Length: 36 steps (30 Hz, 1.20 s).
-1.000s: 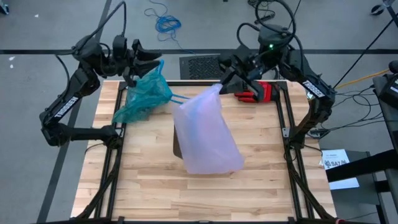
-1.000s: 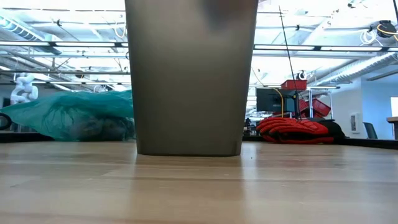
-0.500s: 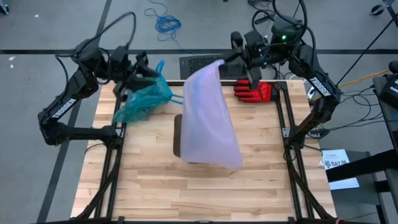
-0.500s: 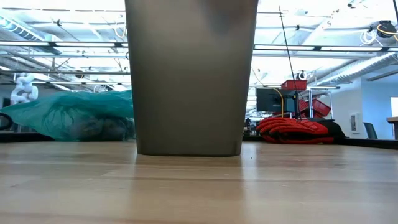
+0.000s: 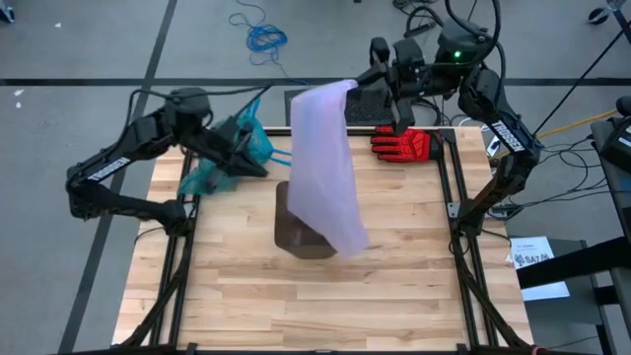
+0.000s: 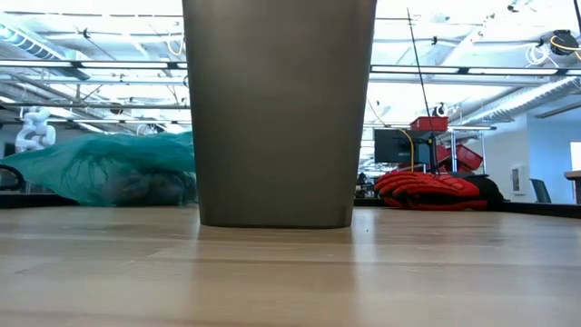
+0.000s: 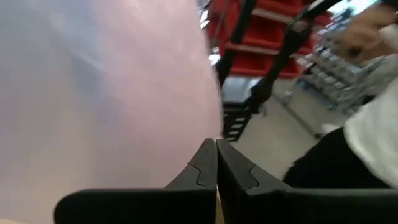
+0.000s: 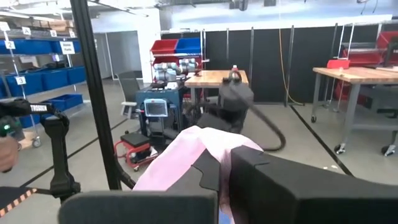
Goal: Place trash/remove bag and relplace
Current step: Insert a new pink trash bag into the black trash bin
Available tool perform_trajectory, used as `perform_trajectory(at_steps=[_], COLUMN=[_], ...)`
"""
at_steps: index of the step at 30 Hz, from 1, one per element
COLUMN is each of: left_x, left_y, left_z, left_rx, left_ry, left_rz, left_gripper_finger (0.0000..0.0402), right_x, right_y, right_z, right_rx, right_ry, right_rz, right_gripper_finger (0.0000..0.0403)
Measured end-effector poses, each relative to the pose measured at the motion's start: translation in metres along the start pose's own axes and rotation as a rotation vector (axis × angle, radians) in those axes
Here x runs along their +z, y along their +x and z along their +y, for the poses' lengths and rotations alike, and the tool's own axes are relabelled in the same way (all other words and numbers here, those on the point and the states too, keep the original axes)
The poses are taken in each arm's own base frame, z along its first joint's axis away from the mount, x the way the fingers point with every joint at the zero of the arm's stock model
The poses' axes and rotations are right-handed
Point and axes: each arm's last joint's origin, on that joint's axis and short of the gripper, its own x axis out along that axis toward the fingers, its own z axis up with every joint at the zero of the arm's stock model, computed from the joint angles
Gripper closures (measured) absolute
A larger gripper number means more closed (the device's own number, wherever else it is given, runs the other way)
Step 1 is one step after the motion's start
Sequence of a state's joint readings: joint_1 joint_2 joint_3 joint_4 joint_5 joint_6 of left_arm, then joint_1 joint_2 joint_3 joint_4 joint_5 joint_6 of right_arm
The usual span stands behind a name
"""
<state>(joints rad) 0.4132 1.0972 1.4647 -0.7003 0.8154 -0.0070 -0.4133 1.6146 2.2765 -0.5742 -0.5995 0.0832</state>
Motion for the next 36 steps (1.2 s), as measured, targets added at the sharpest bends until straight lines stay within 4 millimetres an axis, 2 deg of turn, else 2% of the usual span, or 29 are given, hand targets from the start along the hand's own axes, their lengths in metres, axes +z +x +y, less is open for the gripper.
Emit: perform_trajectory(at_steps=[9,12,18,24,31,36], left_x=[-0.005,-0.004,-0.001,0.002,0.004,0.001], left_y=[0.025,0.023,0.004,-0.008,-0.001,0.012], left_z=[0.023,0.021,0.011,0.005,0.013,0.027], left_rx=[0.046,0.059,0.224,0.318,0.342,0.341], left_ry=[-0.030,-0.001,0.039,0.054,0.046,0.004], left_rz=[0.063,0.051,0.016,-0.019,-0.033,0.007], left_gripper_finger=[0.0401,0.0401,0.0401,0.0401,0.0401,0.0401], right_x=[0.000,-0.004,-0.014,-0.031,-0.051,-0.053], right_y=[0.002,0.005,0.011,0.028,0.051,0.054], right_z=[0.003,0.009,0.024,0.033,0.042,0.049], right_rx=[0.017,0.066,0.181,0.276,0.420,0.480], right_ry=[0.079,0.125,0.197,0.268,0.359,0.393], right_rz=[-0.001,0.040,0.129,0.235,0.337,0.358], right_gripper_finger=[0.0403,0.0403,0.0403,0.0403,0.0403,0.0403])
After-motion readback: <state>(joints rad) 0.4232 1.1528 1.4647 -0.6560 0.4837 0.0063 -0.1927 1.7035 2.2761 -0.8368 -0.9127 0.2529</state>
